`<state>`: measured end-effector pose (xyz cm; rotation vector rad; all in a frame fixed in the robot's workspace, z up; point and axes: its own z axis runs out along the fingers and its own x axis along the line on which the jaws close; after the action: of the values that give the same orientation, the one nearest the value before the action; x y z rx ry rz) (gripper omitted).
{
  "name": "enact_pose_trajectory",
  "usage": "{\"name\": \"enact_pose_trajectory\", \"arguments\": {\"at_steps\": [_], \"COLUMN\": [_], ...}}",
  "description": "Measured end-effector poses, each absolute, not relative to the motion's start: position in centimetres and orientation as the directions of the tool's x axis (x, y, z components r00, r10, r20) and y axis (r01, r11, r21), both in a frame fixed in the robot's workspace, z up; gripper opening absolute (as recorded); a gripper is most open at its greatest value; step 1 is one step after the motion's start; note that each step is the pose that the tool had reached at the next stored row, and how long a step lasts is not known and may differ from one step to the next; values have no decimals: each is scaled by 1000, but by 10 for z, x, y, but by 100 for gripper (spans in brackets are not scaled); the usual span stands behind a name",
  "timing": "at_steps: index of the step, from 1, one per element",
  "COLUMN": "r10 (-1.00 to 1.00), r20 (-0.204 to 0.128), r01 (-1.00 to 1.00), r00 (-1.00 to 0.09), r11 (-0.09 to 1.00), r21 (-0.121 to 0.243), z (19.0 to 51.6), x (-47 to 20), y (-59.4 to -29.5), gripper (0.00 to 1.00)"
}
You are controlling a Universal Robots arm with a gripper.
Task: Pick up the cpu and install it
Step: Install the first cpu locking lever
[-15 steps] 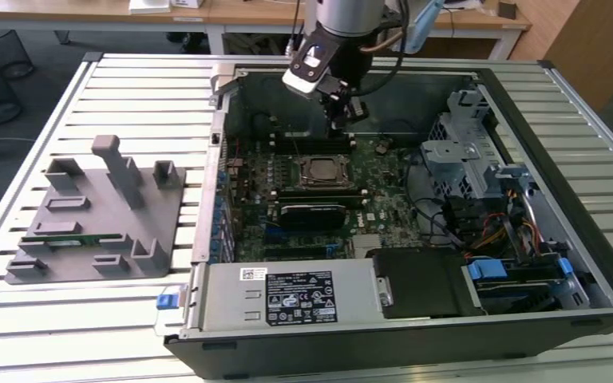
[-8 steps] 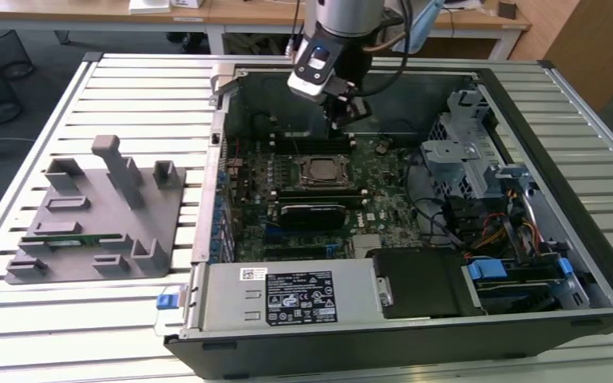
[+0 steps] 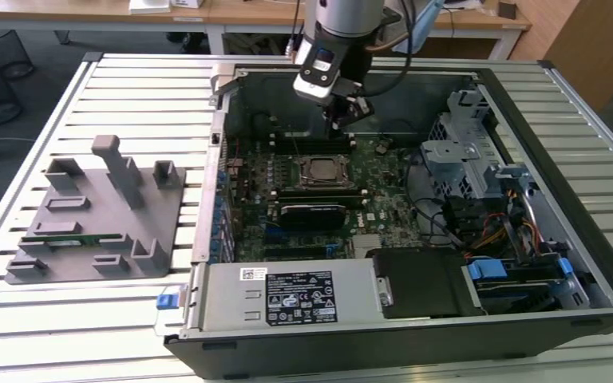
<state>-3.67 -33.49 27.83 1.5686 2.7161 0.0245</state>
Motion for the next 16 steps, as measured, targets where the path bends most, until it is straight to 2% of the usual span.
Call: {"name": "enact_pose_trajectory", "arguments": {"at_steps": [16], "r10": [756], "r20": [3], "r01": [756], "r00": [-655], "r11": [654], "r21": [16], "z": [278], "x": [-37], "y": [-335], "gripper": [11]}}
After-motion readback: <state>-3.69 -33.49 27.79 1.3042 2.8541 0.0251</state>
